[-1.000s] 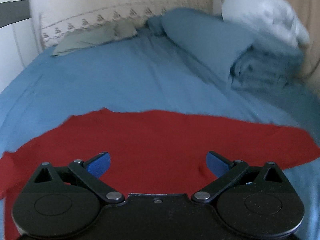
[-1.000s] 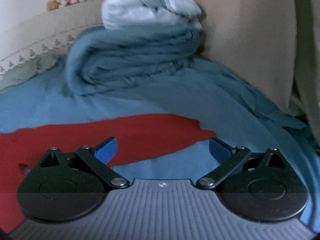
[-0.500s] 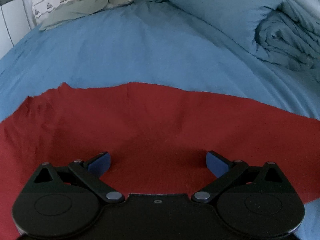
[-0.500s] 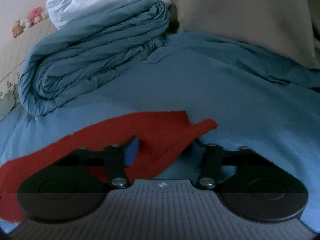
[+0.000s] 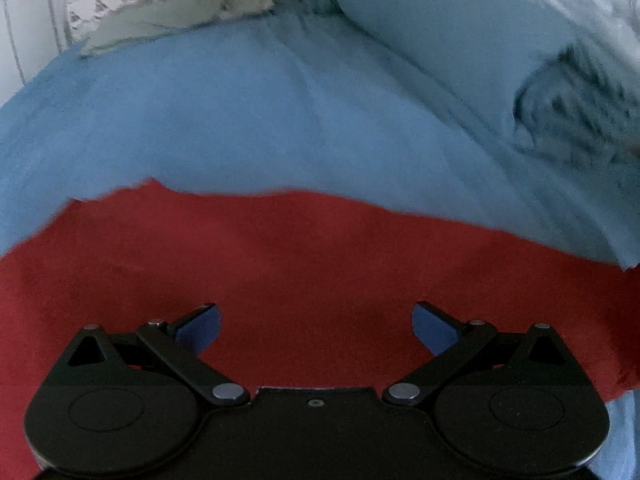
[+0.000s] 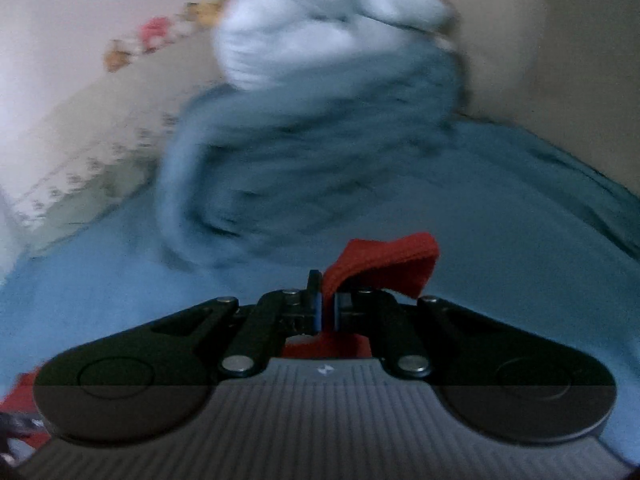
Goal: Fold small clothes
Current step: 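Lower the right tool onto the sweater side edge and close on it, then fold the gripped sweater side inward across the body with the right tool, release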
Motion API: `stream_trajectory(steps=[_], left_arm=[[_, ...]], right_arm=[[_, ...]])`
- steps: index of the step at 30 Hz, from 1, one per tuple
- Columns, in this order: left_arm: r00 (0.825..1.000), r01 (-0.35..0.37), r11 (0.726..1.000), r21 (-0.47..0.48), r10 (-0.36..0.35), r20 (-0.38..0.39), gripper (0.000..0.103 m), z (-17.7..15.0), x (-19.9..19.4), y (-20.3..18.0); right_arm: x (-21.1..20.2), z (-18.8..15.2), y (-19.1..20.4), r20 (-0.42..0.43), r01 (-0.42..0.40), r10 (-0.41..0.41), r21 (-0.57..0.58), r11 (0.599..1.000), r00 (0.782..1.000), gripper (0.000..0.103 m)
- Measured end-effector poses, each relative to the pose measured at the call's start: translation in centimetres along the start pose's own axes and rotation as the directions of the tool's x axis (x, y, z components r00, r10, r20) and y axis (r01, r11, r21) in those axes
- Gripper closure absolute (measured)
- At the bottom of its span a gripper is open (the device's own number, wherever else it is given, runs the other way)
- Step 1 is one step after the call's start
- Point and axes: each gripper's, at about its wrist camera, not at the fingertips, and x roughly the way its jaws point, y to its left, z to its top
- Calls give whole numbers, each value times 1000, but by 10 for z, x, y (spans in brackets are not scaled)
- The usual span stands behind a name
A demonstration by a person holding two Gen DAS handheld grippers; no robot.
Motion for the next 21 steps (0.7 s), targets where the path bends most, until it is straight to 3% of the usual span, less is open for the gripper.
stream_trajectory(steps=[3, 6, 10, 13, 14, 16, 19, 21], left_arm=[[999, 8, 1000, -20, -7, 45, 0, 5, -31, 48], [997, -30, 999, -43, 34, 73, 0, 3, -58, 106], [988, -126, 988, -85, 132, 75, 0, -15, -84, 184], [979, -188, 973, -133, 197, 53, 0, -40, -95, 235], [977, -197, 968, -154, 206, 46, 0, -51, -99, 251], [979, -193, 963, -188, 203, 35, 0, -68, -102, 273], [983, -175, 959, -223, 182, 14, 0, -86, -102, 298], [985, -166, 957, -237, 172, 4, 0, -94, -100, 306]], right_arm=[[-4, 17, 74, 4, -136, 136, -46, 990, 991, 83], [-5, 16, 159, -5, -276, 277, -87, 957, 961, 83], [-3, -26, 278, -70, -454, 449, -126, 882, 891, 83], [2, -88, 354, -176, -548, 523, -162, 821, 834, 83], [5, -115, 375, -222, -569, 531, -179, 802, 818, 83], [11, -170, 408, -307, -573, 500, -227, 788, 810, 83], [14, -238, 437, -391, -552, 423, -319, 771, 817, 83], [8, -268, 446, -391, -526, 380, -398, 752, 838, 82]])
